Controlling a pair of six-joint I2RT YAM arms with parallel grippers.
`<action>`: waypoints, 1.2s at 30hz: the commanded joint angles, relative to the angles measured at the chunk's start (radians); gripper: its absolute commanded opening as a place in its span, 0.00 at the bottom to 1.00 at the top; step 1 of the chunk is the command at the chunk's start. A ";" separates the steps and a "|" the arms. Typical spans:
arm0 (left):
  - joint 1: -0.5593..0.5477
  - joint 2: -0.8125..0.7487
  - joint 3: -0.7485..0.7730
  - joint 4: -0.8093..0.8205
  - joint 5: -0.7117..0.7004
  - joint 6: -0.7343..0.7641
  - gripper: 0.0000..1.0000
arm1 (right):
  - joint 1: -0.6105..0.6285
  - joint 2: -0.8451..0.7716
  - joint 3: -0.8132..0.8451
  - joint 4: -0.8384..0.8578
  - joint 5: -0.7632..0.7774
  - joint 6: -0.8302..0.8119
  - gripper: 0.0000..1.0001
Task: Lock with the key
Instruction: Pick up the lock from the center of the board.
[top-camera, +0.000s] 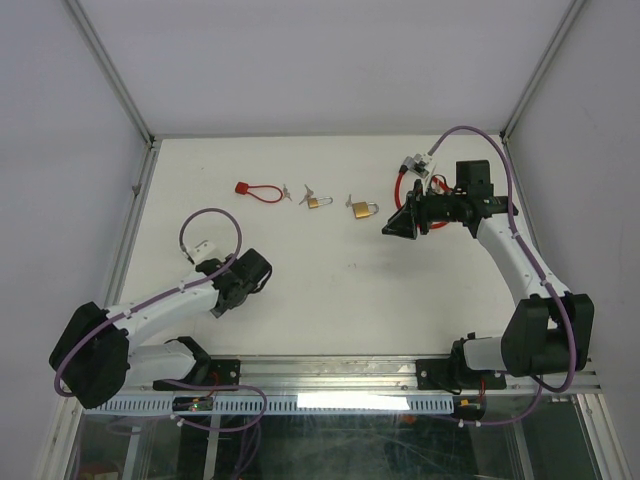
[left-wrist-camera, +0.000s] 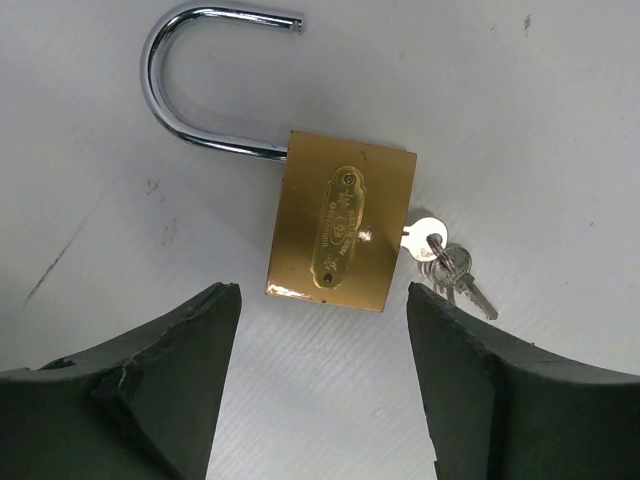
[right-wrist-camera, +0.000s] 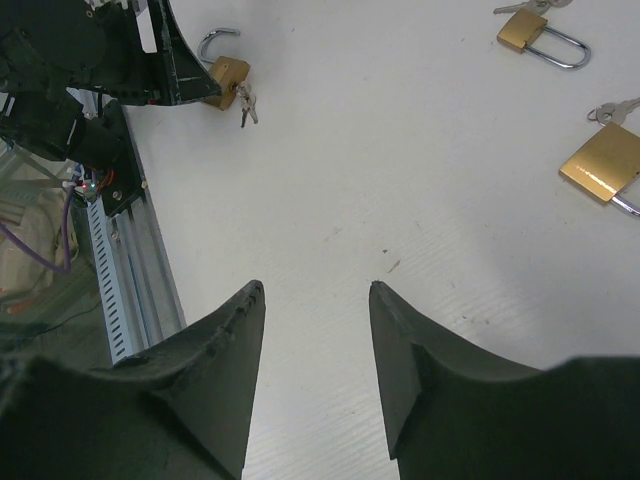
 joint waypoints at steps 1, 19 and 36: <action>0.005 -0.011 -0.018 0.029 0.012 0.020 0.66 | 0.004 0.003 0.002 0.030 -0.019 0.012 0.49; 0.013 0.094 -0.043 0.182 0.014 0.164 0.66 | 0.004 0.008 -0.001 0.033 -0.025 0.016 0.49; 0.050 0.084 -0.066 0.214 0.028 0.168 0.49 | 0.004 0.009 -0.002 0.034 -0.031 0.016 0.49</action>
